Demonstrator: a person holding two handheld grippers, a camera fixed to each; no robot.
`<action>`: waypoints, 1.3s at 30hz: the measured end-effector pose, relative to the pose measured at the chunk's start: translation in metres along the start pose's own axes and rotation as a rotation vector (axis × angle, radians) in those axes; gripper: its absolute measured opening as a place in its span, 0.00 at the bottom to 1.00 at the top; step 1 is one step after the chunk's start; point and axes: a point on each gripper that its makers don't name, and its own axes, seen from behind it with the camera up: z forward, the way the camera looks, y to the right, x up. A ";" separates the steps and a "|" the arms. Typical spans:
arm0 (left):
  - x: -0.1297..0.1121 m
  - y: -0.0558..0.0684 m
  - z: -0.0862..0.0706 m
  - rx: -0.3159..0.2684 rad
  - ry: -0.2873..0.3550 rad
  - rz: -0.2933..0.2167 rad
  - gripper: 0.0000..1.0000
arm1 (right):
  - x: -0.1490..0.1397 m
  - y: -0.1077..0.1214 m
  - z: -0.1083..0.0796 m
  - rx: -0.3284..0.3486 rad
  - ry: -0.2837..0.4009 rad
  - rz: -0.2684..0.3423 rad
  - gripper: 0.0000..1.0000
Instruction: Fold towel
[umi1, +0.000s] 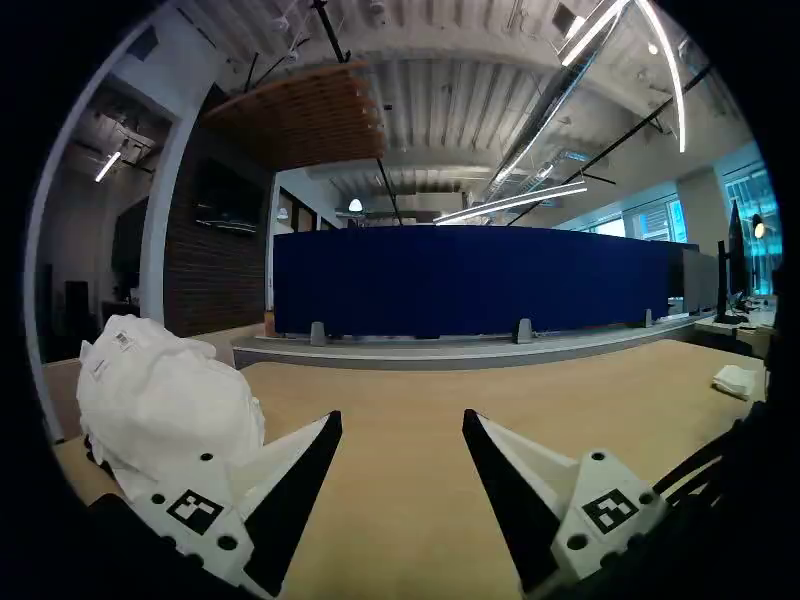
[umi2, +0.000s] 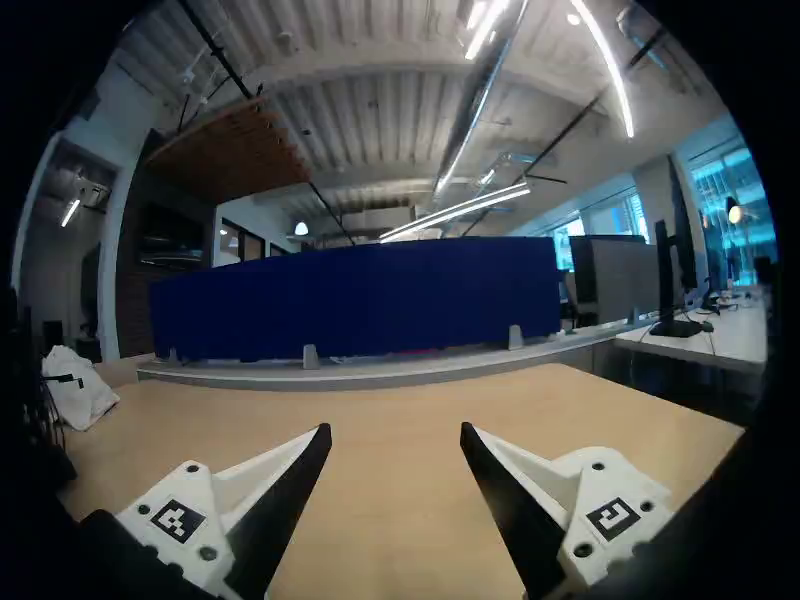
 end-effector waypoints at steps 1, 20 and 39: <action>0.000 0.000 0.000 0.000 0.000 0.000 0.89 | 0.000 0.000 0.000 -0.001 -0.001 -0.003 1.00; 0.000 0.000 0.001 0.000 0.000 0.000 0.89 | -0.004 -0.006 0.003 0.000 -0.005 -0.054 1.00; 0.000 0.000 0.000 0.000 0.000 0.000 0.89 | -0.006 -0.005 0.005 -0.008 -0.006 -0.077 1.00</action>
